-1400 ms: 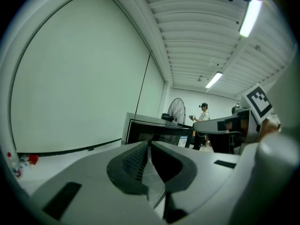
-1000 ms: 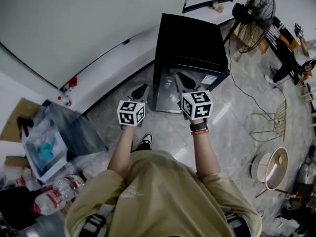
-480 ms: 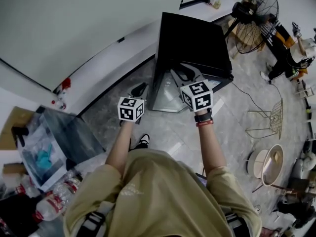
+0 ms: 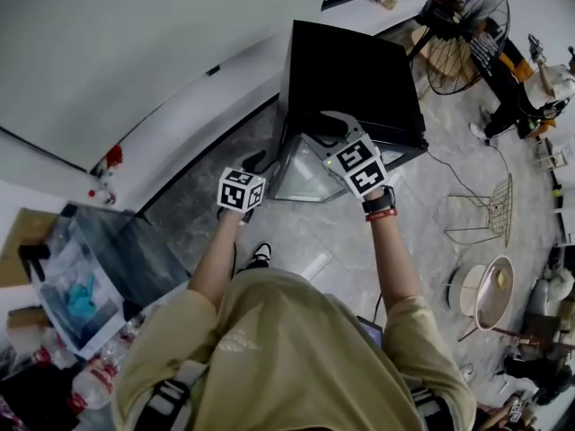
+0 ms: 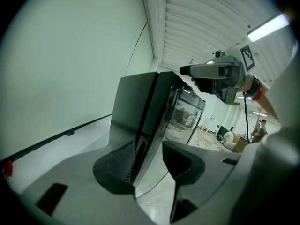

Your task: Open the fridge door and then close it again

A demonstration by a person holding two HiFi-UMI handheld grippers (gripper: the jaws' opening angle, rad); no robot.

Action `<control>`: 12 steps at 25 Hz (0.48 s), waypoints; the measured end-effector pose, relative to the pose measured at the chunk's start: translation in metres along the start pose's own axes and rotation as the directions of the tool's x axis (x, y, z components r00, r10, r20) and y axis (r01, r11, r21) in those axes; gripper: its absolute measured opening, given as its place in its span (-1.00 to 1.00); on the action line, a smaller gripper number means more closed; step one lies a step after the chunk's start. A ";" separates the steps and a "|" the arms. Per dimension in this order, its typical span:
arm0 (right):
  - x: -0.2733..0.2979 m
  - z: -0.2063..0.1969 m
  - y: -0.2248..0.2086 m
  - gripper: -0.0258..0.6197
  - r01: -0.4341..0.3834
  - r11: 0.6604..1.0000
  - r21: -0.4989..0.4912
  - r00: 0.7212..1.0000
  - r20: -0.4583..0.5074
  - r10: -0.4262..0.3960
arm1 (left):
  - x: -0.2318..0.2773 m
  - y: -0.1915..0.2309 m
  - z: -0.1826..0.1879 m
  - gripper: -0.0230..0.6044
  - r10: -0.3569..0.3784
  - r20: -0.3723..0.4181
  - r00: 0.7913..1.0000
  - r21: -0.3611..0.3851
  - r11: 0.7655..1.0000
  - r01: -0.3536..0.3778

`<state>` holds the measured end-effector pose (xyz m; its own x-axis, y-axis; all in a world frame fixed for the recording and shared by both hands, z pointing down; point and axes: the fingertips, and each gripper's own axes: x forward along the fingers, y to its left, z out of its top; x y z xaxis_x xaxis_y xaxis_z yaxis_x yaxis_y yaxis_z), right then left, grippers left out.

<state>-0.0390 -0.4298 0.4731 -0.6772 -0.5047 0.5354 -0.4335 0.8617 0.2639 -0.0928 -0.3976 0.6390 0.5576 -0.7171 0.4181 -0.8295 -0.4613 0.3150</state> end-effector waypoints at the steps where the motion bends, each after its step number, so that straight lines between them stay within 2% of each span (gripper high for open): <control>1: 0.002 -0.001 0.000 -0.28 -0.004 1.000 -0.009 1.000 -0.006 0.004 | 0.005 -0.001 -0.002 -0.35 -0.017 -0.015 1.000 0.008 1.000 0.017; 6: 0.012 -0.007 0.003 -0.27 -0.028 0.997 -0.070 0.999 -0.043 0.025 | 0.032 -0.004 -0.017 -0.31 -0.075 -0.081 0.994 0.052 0.995 0.080; 12: 0.015 -0.021 0.004 -0.25 -0.074 0.984 -0.164 0.992 -0.117 0.055 | 0.059 -0.002 -0.029 -0.31 -0.067 -0.121 0.990 0.049 0.996 0.073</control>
<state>-0.0388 -0.4327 0.4989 -0.6254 -0.4470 0.6396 -0.2788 0.8936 0.3519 -0.0574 -0.4237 0.6877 0.6114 -0.6162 0.4965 -0.7872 -0.5375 0.3023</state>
